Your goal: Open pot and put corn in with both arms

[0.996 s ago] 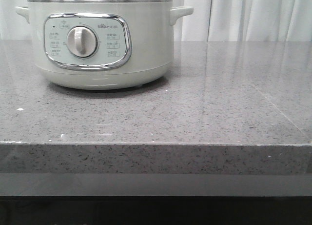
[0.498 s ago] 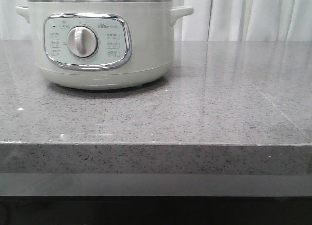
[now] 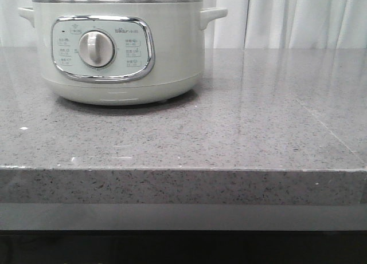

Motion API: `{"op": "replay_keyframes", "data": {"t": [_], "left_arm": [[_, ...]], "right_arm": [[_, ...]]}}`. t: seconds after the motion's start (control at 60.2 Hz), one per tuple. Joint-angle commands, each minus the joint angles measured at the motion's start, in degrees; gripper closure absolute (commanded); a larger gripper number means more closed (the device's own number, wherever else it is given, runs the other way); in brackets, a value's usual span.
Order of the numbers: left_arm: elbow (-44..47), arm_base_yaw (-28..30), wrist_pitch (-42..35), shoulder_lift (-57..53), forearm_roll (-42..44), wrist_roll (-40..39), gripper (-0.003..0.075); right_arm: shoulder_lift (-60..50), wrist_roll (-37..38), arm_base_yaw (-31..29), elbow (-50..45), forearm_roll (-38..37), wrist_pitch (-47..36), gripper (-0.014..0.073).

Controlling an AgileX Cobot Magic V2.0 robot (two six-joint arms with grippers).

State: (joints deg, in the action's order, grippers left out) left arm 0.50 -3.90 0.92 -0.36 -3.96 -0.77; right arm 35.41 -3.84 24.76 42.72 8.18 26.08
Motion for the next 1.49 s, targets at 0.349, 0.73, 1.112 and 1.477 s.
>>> {"op": "replay_keyframes", "data": {"t": [0.349, 0.73, 1.112, 1.477], "left_arm": [[0.61, 0.09, -4.8, -0.71, -0.43, -0.03, 0.0741], [0.61, 0.09, -4.8, -0.71, -0.43, -0.03, 0.0741], [0.61, 0.09, -4.8, -0.71, -0.43, -0.03, 0.0741], [0.61, 0.09, -4.8, -0.71, -0.43, -0.03, 0.0741]], "right_arm": [[-27.14, -0.27, -18.91, -26.29, -0.08, -20.21, 0.0662], [-36.59, -0.27, -19.01, -41.69, -0.08, -25.09, 0.0662], [-37.22, -0.27, -19.01, -43.66, -0.08, -25.63, 0.0662], [-37.22, 3.02, -19.06, -43.66, -4.86, -28.99, 0.0662]]}}
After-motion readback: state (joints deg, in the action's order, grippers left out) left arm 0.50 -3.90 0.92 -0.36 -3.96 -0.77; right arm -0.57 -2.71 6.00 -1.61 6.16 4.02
